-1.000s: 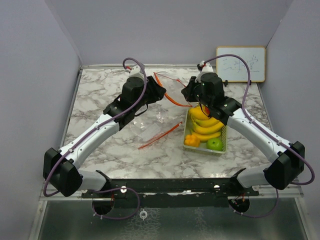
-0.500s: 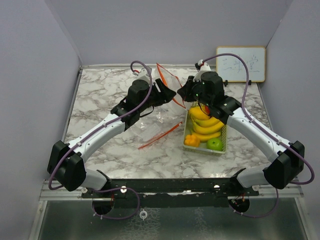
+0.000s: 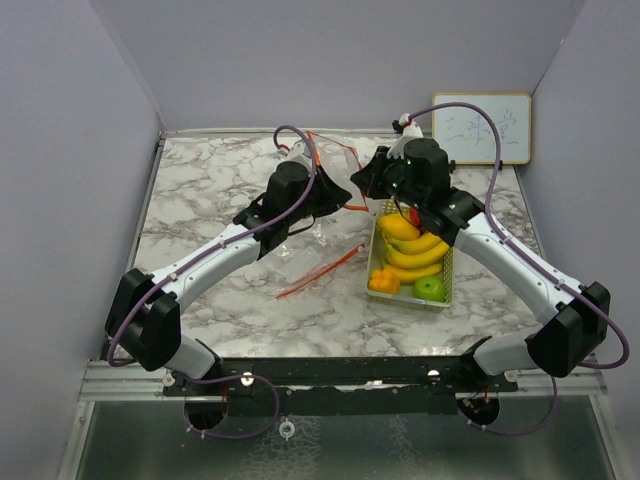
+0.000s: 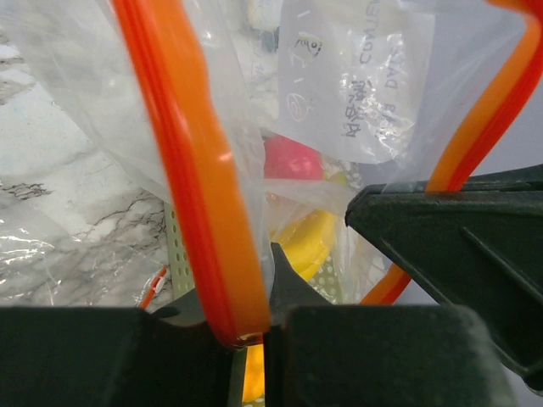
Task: Place the food in the zip-top bag and seal the zipper
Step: Open the zipper of the food storage bag.
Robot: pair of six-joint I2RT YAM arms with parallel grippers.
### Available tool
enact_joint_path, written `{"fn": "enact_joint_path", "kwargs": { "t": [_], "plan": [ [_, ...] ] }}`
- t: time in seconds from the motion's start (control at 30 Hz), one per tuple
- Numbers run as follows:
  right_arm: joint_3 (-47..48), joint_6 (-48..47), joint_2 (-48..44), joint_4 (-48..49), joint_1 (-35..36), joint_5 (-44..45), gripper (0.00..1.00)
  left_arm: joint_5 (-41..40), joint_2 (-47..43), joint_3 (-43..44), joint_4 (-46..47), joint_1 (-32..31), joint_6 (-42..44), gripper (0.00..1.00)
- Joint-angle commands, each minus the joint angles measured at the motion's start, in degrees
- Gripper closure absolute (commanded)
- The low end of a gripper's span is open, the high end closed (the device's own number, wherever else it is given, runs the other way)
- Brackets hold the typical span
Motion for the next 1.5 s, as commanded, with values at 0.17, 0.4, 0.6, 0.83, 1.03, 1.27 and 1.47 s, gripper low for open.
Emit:
{"fn": "enact_joint_path", "kwargs": {
  "t": [0.17, 0.4, 0.6, 0.83, 1.03, 1.27, 1.47],
  "plan": [
    [-1.2, -1.3, -3.4, -0.7, -0.1, 11.2, 0.98, -9.7, -2.1, 11.0, -18.8, 2.1, 11.0, 1.00],
    [-3.9, 0.5, -1.2, 0.3, -1.0, 20.5, 0.98, -13.0, -6.8, 21.0, -43.9, 2.7, 25.3, 1.00],
    [-1.7, 3.1, 4.3, -6.5, -1.0, 18.9, 0.98, -12.0, -7.0, 21.3, -55.7, 2.8, 30.7, 1.00],
    [-8.1, 0.9, 5.2, -6.4, -1.0, 11.2, 0.96, -6.0, -7.1, 11.1, -49.1, 2.8, 28.5, 1.00],
    [-7.5, -3.1, 2.4, -6.4, -1.0, 4.4, 0.70, -2.0, -1.9, 6.7, -38.6, 2.7, 24.8, 1.00],
    [-6.6, -5.2, -1.3, -8.2, -1.0, 2.8, 0.56, 0.1, 1.1, 6.3, -35.6, 2.8, 24.7, 1.00],
    [-7.6, -6.1, -6.7, -9.9, -1.0, 10.5, 0.47, 0.5, 2.2, 6.7, -34.7, 2.7, 24.5, 1.00]
  ]
}}
